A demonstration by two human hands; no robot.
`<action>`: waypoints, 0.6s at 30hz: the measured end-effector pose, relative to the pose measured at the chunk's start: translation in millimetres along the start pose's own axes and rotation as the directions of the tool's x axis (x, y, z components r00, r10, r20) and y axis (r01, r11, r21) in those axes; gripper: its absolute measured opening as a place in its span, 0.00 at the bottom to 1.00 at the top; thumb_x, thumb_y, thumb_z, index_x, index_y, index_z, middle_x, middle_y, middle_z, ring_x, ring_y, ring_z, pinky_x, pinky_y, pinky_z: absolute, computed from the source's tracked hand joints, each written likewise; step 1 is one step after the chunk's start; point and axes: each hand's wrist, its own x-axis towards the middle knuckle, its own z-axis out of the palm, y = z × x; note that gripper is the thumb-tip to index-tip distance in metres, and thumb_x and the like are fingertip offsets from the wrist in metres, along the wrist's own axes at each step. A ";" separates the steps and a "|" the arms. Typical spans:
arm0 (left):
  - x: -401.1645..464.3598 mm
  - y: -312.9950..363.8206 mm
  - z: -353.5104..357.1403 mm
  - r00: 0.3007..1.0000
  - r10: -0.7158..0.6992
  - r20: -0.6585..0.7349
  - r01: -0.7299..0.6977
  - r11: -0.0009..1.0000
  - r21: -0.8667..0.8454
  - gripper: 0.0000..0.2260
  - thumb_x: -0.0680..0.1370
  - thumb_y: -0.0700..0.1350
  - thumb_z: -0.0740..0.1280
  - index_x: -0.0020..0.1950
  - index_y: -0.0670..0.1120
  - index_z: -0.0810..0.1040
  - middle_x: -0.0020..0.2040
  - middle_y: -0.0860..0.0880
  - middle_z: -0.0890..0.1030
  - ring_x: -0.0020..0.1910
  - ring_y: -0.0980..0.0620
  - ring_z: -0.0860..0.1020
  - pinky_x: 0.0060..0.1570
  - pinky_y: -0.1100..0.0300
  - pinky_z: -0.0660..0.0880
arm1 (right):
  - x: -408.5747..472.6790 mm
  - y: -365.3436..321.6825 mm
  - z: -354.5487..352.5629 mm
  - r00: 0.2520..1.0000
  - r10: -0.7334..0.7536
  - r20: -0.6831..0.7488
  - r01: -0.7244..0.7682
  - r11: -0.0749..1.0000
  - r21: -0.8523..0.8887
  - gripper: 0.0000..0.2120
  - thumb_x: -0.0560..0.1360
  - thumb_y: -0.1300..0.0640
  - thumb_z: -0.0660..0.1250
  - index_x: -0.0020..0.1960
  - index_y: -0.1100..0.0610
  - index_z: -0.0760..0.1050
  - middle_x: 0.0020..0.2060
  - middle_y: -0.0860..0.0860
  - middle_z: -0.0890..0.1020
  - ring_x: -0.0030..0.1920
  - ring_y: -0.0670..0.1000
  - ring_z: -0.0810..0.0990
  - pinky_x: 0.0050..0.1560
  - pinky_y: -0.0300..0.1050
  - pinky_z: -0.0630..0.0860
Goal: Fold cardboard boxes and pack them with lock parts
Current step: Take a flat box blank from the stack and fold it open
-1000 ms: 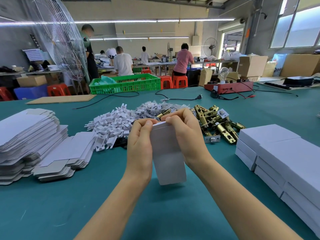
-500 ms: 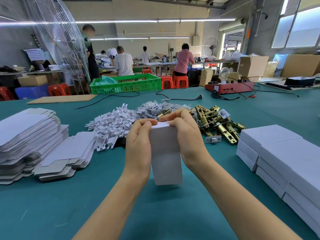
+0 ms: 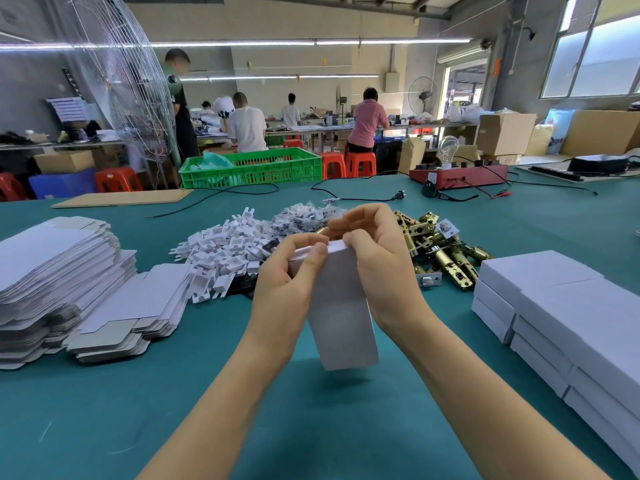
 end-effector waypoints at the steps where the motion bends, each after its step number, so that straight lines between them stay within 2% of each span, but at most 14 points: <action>1: 2.6 -1.5 -2.2 0.999 0.018 -0.043 -0.018 1.000 0.004 0.06 0.75 0.54 0.67 0.46 0.56 0.81 0.44 0.54 0.82 0.41 0.56 0.76 0.41 0.57 0.73 | 0.2 0.0 -0.2 1.000 0.005 -0.009 -0.005 1.000 -0.017 0.06 0.77 0.67 0.60 0.49 0.57 0.71 0.45 0.54 0.79 0.45 0.47 0.78 0.50 0.43 0.74; 3: 9.4 -5.0 -8.4 0.978 -0.018 -0.207 0.003 0.997 -0.076 0.05 0.78 0.53 0.67 0.45 0.55 0.81 0.41 0.55 0.81 0.40 0.56 0.76 0.42 0.55 0.74 | 0.7 1.6 -0.9 0.999 0.001 -0.033 -0.004 0.996 -0.088 0.02 0.78 0.59 0.64 0.48 0.54 0.70 0.44 0.50 0.77 0.44 0.45 0.76 0.49 0.41 0.74; 5: 15.9 -12.8 -16.6 0.916 -0.159 -0.368 0.064 0.964 -0.257 0.06 0.81 0.48 0.66 0.46 0.52 0.81 0.40 0.55 0.81 0.40 0.57 0.77 0.45 0.53 0.75 | 1.6 3.9 -3.8 0.999 -0.002 -0.050 -0.009 0.976 -0.218 0.05 0.77 0.55 0.66 0.48 0.53 0.70 0.42 0.46 0.76 0.39 0.37 0.74 0.41 0.30 0.71; 6: 18.1 -17.2 -20.7 0.877 -0.234 -0.419 0.093 0.940 -0.329 0.06 0.82 0.46 0.65 0.47 0.51 0.80 0.40 0.55 0.82 0.40 0.58 0.77 0.46 0.53 0.76 | 2.1 3.8 -6.0 0.999 0.023 -0.045 -0.035 0.953 -0.301 0.06 0.76 0.53 0.67 0.48 0.52 0.69 0.41 0.46 0.75 0.38 0.37 0.74 0.38 0.29 0.70; 9: 18.9 -31.2 -31.2 0.746 -0.429 -0.509 0.168 0.861 -0.480 0.08 0.83 0.47 0.62 0.45 0.49 0.76 0.43 0.53 0.80 0.41 0.55 0.77 0.42 0.56 0.77 | 2.9 4.3 -17.2 0.972 0.222 0.078 -0.135 0.797 -0.588 0.14 0.75 0.43 0.67 0.50 0.52 0.69 0.43 0.46 0.76 0.43 0.44 0.76 0.41 0.39 0.72; 11: 17.6 -37.6 -33.2 0.702 -0.504 -0.504 0.172 0.806 -0.566 0.09 0.83 0.46 0.61 0.44 0.48 0.75 0.43 0.52 0.79 0.41 0.56 0.78 0.39 0.57 0.77 | 1.4 5.2 -20.6 0.907 0.387 0.164 -0.167 0.689 -0.706 0.19 0.73 0.40 0.67 0.53 0.53 0.70 0.46 0.47 0.78 0.45 0.49 0.80 0.44 0.46 0.76; 12: 16.2 -39.8 -32.1 0.705 -0.519 -0.483 0.174 0.787 -0.593 0.09 0.84 0.45 0.60 0.45 0.48 0.75 0.44 0.52 0.79 0.41 0.56 0.78 0.38 0.57 0.77 | 0.8 6.6 -20.7 0.883 0.430 0.191 -0.187 0.694 -0.696 0.18 0.74 0.42 0.68 0.55 0.53 0.70 0.48 0.47 0.79 0.44 0.51 0.82 0.44 0.49 0.78; 15: 12.0 -45.1 -25.0 0.766 -0.523 -0.374 0.242 0.773 -0.586 0.06 0.84 0.42 0.60 0.50 0.48 0.75 0.49 0.51 0.78 0.45 0.54 0.78 0.35 0.58 0.79 | 0.4 9.3 -20.1 0.894 0.395 0.213 -0.245 0.827 -0.507 0.12 0.77 0.52 0.67 0.59 0.51 0.71 0.48 0.49 0.81 0.38 0.52 0.85 0.42 0.48 0.82; 18: 9.3 -44.3 -22.5 0.827 -0.527 -0.195 0.343 0.748 -0.568 0.09 0.83 0.41 0.62 0.61 0.52 0.74 0.55 0.48 0.76 0.47 0.48 0.78 0.34 0.57 0.82 | 5.8 6.2 -24.6 0.938 0.320 0.136 -0.248 0.890 -0.383 0.14 0.76 0.50 0.68 0.58 0.55 0.73 0.44 0.53 0.81 0.34 0.52 0.84 0.39 0.45 0.82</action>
